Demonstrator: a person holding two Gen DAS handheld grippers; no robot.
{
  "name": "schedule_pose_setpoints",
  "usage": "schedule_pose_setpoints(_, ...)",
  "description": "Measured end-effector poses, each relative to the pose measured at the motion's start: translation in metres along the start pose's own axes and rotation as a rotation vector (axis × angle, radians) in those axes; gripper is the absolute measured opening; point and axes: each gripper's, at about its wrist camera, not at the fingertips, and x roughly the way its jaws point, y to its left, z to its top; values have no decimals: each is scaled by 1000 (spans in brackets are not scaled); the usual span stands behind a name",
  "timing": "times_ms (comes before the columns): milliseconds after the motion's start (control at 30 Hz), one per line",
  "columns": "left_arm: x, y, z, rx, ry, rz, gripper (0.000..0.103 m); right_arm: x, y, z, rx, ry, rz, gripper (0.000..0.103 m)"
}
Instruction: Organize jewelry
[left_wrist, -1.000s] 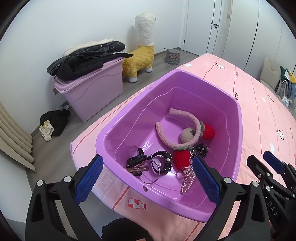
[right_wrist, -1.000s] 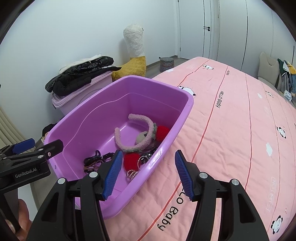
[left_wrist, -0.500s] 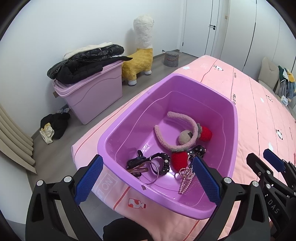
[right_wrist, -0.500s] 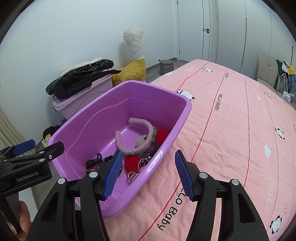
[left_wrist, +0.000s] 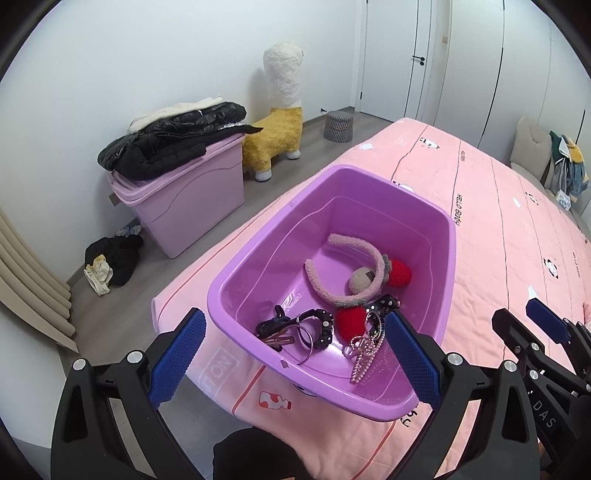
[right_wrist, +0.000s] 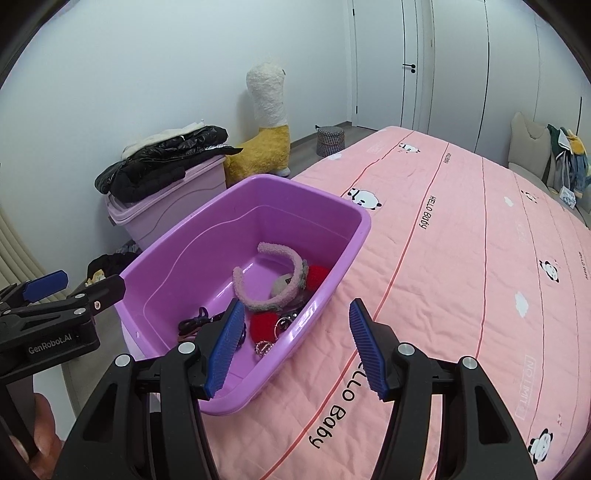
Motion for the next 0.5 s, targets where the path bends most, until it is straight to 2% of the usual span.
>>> schedule_pose_setpoints(500,-27,-7,9,18,-39,-3,96,-29,-4,7,21,-35,-8,57)
